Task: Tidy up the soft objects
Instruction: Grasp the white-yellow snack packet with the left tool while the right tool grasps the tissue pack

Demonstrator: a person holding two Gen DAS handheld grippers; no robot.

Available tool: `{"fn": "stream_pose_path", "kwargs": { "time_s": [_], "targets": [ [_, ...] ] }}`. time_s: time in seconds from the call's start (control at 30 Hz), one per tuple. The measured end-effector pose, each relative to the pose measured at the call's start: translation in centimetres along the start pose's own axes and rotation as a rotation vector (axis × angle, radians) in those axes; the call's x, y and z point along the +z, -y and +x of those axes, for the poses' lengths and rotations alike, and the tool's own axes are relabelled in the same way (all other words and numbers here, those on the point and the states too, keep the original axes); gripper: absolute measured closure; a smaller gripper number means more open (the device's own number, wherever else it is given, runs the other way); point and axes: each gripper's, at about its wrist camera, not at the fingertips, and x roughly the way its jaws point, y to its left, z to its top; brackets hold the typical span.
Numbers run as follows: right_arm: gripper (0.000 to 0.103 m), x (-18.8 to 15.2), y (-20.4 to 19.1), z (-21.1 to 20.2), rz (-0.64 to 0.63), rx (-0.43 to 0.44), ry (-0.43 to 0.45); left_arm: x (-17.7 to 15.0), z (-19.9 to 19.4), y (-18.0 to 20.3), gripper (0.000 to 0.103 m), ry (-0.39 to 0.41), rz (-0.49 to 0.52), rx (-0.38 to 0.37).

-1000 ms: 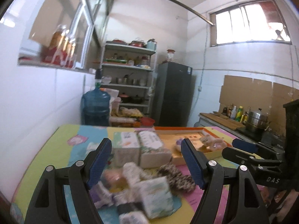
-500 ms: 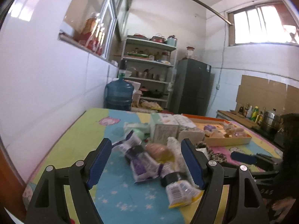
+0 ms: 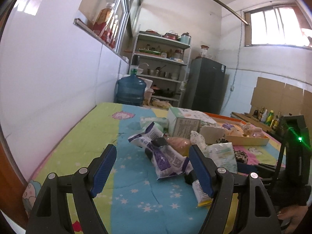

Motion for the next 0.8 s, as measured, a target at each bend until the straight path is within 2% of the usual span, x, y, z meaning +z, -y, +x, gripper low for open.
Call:
{"fn": "stream_pose_path", "kwargs": {
  "time_s": [0.23,0.3,0.4,0.67,0.8],
  "targets": [
    [0.04,0.0,-0.7,-0.3,-0.02,-0.023,0.034,-0.4,0.9,-0.1,0.025,-0.024,-0.005,-0.015],
    [0.05,-0.1,-0.6,-0.3,-0.02,-0.024,0.032,-0.7,1.0,0.1,0.025,-0.035,-0.002,-0.023],
    [0.053,-0.4,-0.2,-0.7,-0.015,-0.022,0.039,-1.0,1.4,0.7,0.025,-0.057,0.004,-0.044],
    [0.054,-0.3,1.2,-3.9,0.019,-0.015,0.127,-1.1,2.2,3.4,0.025,-0.1,0.03,-0.114],
    [0.054,-0.1,1.9,-5.2,0.029,-0.022,0.164,-1.8,3.3,5.2,0.025,-0.146,0.049,-0.114]
  ]
}}
